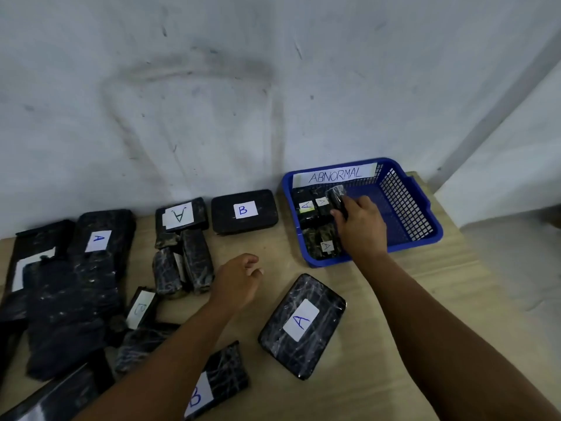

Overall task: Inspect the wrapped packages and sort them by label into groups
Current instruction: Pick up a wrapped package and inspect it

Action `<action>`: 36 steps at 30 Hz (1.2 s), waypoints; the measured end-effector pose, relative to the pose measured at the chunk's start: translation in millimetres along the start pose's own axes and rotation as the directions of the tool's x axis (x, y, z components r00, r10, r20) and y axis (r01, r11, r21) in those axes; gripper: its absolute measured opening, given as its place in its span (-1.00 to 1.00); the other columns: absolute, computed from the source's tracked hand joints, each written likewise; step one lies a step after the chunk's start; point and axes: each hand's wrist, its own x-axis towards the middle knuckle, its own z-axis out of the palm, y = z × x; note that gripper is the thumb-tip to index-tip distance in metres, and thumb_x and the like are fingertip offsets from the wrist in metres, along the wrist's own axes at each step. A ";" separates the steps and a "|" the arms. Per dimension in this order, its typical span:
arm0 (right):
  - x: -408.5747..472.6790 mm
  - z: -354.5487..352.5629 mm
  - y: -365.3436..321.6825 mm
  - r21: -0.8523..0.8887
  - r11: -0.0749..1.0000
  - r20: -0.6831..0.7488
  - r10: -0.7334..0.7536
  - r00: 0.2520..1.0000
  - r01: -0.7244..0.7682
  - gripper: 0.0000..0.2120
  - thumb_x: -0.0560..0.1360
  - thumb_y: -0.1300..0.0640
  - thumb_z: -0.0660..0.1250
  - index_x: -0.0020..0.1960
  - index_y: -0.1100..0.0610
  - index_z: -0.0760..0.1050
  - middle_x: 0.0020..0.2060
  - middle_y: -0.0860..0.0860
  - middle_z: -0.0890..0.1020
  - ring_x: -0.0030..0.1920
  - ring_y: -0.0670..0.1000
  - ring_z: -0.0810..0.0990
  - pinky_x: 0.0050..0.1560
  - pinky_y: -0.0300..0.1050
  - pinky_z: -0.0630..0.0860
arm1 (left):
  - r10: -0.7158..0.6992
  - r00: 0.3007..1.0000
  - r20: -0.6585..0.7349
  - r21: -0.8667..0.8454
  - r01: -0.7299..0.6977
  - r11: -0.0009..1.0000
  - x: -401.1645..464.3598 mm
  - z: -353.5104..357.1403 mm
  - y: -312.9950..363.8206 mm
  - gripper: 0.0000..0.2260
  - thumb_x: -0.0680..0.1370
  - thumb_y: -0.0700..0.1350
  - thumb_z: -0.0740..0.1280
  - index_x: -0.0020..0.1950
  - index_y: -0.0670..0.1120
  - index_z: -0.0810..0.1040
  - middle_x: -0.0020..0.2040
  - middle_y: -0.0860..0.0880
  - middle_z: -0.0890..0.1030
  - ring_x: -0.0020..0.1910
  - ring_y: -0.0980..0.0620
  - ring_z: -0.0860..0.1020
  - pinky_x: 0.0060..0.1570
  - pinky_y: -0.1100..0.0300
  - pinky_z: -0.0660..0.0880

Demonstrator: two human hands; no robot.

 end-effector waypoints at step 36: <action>84.1 64.2 91.3 -0.295 0.941 0.615 0.322 0.720 -0.168 -0.25 0.72 -0.03 0.14 0.69 -0.06 -0.31 0.69 0.08 -0.22 0.66 0.26 -0.23 0.53 0.47 -0.03 | 0.298 0.952 -0.072 0.463 -0.233 0.855 64.5 76.4 -15.2 -0.62 0.40 -0.04 0.56 0.19 0.03 0.64 0.34 -0.10 0.53 0.35 -0.19 0.38 0.21 -0.20 0.41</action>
